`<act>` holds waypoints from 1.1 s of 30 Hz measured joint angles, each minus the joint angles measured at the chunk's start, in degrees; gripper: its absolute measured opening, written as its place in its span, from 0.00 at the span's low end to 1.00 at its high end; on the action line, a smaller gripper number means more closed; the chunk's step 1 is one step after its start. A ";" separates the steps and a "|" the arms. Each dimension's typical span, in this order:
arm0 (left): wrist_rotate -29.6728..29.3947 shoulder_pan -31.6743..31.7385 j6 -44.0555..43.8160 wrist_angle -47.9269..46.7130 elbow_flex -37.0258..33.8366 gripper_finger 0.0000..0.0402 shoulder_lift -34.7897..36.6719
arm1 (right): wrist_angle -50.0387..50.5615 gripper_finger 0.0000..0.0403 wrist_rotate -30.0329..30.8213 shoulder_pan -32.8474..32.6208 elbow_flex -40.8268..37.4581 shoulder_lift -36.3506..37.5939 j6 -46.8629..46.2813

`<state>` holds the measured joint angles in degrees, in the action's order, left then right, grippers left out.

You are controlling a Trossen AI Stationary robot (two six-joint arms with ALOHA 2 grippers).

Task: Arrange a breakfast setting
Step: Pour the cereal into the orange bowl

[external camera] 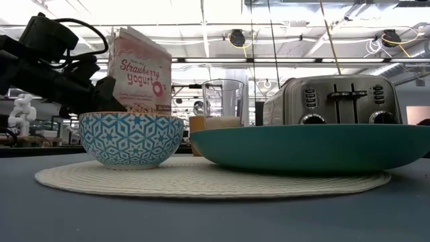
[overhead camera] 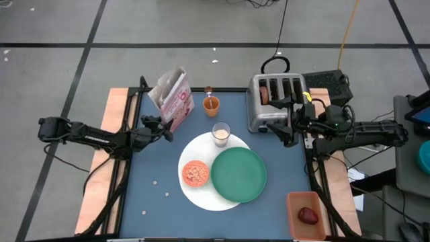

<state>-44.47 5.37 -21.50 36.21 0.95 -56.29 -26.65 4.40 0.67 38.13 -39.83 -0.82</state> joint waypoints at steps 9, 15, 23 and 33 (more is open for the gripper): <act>-0.13 -1.21 -0.07 0.29 0.00 0.57 0.00 | 0.01 0.97 0.00 0.00 0.00 -0.01 0.00; -1.45 -3.25 -0.05 0.33 0.00 0.57 0.07 | 0.01 0.97 0.00 0.00 0.00 -0.01 0.00; -3.47 -3.65 0.40 0.50 0.02 0.57 0.11 | 0.01 0.97 0.02 0.00 0.00 -0.01 0.00; -3.57 -3.65 -2.69 -3.11 0.11 0.57 0.15 | -0.01 0.97 0.02 0.00 0.00 -0.01 0.00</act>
<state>-48.03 1.72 -24.18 33.10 1.06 -56.14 -26.65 4.43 0.67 38.13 -39.83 -0.82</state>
